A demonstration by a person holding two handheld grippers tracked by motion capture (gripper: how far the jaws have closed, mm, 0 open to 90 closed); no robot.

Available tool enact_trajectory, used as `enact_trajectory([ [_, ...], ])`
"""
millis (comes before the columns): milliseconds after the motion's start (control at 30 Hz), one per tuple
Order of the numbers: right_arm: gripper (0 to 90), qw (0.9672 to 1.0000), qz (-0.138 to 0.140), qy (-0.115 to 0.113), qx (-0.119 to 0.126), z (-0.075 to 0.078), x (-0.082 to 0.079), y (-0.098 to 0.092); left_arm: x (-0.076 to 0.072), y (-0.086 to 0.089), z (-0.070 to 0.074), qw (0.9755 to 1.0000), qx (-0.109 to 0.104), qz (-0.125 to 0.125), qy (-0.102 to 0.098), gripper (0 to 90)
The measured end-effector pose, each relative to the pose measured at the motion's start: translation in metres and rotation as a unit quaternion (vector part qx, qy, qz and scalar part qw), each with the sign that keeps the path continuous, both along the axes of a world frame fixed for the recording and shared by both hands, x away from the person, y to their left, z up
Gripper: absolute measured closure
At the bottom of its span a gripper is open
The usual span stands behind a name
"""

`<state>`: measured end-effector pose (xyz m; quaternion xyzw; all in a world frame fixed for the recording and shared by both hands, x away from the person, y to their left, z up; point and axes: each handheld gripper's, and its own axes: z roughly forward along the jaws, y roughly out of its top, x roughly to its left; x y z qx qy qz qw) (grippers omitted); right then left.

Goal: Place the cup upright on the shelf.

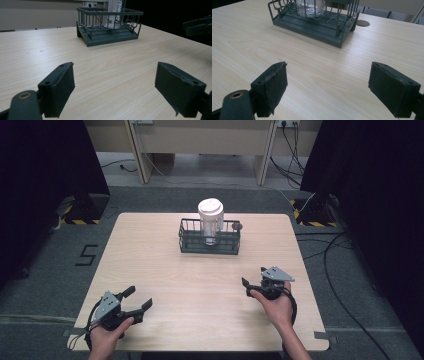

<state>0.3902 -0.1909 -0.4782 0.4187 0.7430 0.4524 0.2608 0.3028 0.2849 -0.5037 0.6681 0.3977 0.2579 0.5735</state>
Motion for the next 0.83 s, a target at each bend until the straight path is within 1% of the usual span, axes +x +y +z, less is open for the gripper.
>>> enact_trajectory([
  [167, 16.3, 0.9999, -0.007, -0.005, 0.006, -0.007, -0.010, -0.009, 0.000, 0.000, 0.000, 1.0000, 0.000, 0.000, 0.000, 15.4],
  [333, 16.3, 0.9997, -0.008, -0.017, 0.015, -0.013, -0.018, -0.016, 0.000, 0.000, 0.000, 1.0000, 0.001, 0.001, 0.001, 15.4],
  [433, 16.3, 0.9995, -0.010, -0.025, 0.018, -0.016, -0.021, -0.018, 0.000, 0.000, -0.001, 1.0000, 0.003, 0.001, 0.001, 15.4],
  [600, 16.4, 0.9991, -0.014, -0.030, 0.028, -0.020, -0.025, -0.018, 0.000, 0.000, -0.001, 1.0000, 0.004, 0.003, 0.003, 15.4],
  [667, 16.4, 0.9989, -0.015, -0.031, 0.032, -0.020, -0.027, -0.017, 0.000, 0.000, -0.001, 1.0000, 0.003, 0.004, 0.004, 15.4],
  [833, 16.3, 0.9988, -0.013, -0.035, 0.032, -0.020, -0.027, -0.016, 0.000, 0.000, -0.001, 1.0000, 0.002, 0.004, 0.004, 15.4],
])
